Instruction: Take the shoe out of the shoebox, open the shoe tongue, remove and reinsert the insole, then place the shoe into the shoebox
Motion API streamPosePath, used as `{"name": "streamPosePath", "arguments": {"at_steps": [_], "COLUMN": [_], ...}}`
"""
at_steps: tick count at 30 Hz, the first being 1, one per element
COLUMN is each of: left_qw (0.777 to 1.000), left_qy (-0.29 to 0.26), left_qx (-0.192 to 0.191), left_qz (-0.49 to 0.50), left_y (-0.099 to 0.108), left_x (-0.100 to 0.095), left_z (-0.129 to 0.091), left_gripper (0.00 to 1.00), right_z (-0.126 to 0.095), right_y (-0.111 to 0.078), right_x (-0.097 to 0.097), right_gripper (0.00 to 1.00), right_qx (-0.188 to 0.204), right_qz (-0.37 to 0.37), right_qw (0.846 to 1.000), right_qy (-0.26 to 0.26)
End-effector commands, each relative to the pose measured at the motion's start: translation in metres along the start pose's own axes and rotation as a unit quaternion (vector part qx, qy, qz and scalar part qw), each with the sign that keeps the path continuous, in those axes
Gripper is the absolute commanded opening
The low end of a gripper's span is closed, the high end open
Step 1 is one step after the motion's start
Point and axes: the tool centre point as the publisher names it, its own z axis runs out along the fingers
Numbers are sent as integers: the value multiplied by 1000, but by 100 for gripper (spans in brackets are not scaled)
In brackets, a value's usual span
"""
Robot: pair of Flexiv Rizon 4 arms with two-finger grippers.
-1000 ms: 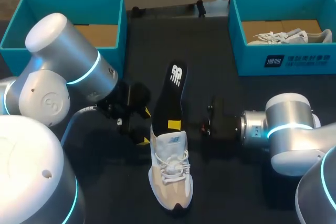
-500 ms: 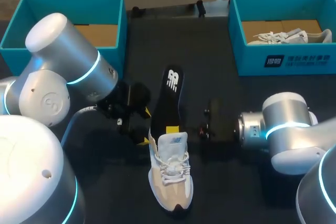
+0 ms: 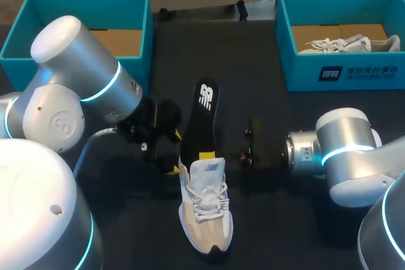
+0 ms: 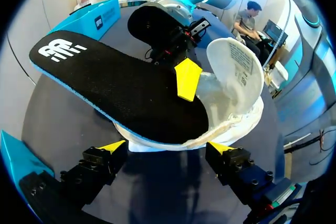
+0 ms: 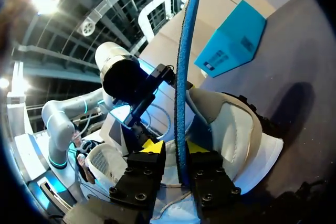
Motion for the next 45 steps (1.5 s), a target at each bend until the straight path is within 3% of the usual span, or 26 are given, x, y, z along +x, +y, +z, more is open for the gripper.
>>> {"name": "streamPosePath", "arguments": {"at_steps": [1, 15, 36, 45], "left_qw": [1000, 1000, 1000, 1000], "left_qy": [-1, -1, -1, -1], "left_qx": [-1, -1, -1, -1], "left_qz": [0, 0, 0, 0], "left_y": [0, 0, 0, 0], "left_x": [1, 1, 1, 1], "left_z": [0, 0, 0, 0], "left_gripper": [100, 100, 100, 100], "right_z": [1, 7, 10, 19], "right_y": [-4, 12, 39, 52], "right_x": [0, 13, 13, 17], "right_gripper": [22, 22, 31, 23], "right_qx": [5, 17, 34, 24], "right_qz": [-4, -44, -68, -72], "right_qw": [1000, 999, 997, 996], "right_qy": [5, 11, 24, 36]}}
